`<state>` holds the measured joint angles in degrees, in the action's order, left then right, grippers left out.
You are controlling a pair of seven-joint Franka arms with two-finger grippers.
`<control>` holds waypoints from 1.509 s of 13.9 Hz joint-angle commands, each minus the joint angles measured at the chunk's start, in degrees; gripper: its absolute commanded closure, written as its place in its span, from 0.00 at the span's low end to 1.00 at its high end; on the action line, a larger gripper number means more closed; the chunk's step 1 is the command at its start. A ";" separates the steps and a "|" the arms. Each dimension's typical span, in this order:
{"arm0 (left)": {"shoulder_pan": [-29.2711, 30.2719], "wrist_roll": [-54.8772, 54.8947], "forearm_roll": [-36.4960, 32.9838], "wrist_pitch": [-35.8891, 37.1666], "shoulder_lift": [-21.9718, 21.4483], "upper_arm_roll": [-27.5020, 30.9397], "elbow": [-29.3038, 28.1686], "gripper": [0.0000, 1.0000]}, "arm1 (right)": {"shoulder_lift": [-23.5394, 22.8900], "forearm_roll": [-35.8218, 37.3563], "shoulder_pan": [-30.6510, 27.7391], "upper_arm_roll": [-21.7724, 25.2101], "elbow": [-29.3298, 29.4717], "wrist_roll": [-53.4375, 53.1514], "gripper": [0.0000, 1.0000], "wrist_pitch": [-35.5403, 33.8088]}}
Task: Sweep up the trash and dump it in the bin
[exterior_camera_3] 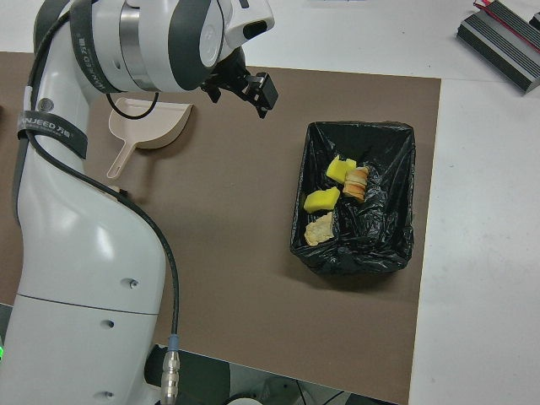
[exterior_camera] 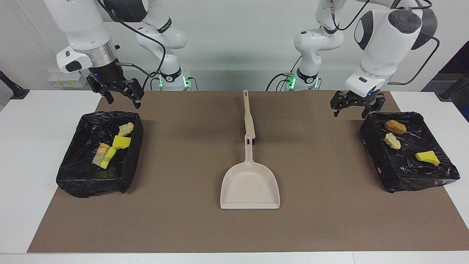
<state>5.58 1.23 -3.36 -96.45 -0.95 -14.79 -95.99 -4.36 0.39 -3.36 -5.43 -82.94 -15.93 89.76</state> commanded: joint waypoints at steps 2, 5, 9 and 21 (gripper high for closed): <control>1.37 0.79 0.28 5.37 -4.32 -0.15 2.80 0.00 | 0.23 -0.48 -0.69 -0.28 -0.56 0.90 0.00 0.06; 1.46 0.88 0.28 9.96 -4.32 2.22 7.56 0.00 | 0.23 -0.40 -0.69 -0.28 -0.56 1.07 0.00 0.24; 3.11 0.88 5.79 12.61 -3.97 4.41 10.73 0.00 | 0.23 -0.13 -0.69 -0.28 -0.56 1.16 0.00 0.24; 2.60 1.85 6.17 5.05 -4.06 4.87 3.35 0.00 | 0.32 -0.13 -0.69 -0.28 -0.65 1.07 0.00 0.07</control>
<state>8.63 2.40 2.05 -90.37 -3.87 -9.67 -91.43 -4.37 0.40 -3.39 -5.43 -83.06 -15.93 89.76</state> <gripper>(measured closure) 0.000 0.000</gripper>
